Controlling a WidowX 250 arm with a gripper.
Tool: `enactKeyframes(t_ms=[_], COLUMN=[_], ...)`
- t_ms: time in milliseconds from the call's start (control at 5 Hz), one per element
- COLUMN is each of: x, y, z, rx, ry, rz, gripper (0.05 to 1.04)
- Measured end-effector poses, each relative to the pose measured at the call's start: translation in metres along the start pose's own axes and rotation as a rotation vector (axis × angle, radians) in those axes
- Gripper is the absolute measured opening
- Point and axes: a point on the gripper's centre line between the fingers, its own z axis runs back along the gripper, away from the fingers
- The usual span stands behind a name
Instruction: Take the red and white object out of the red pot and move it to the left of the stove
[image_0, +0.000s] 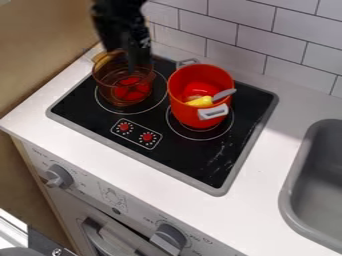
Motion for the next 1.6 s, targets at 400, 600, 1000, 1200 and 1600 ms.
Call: enactKeyframes(t_ms=[400,600,1000,1200,1600], x=[-0.002,-0.002,0.028,0.051,0.077], y=[0.002,0.001,-0.006,-0.013,-0.023], z=[0.012,0.011,-0.003,-0.009,-0.02], rx=[-0.079,-0.082,-0.088,-0.111,-0.081], ry=[-0.024,-0.023,-0.077,-0.104,-0.145], rz=[0.009,0.007,-0.041,-0.109,-0.296], gripper=[0.999,0.999,0.999,0.999,0.999])
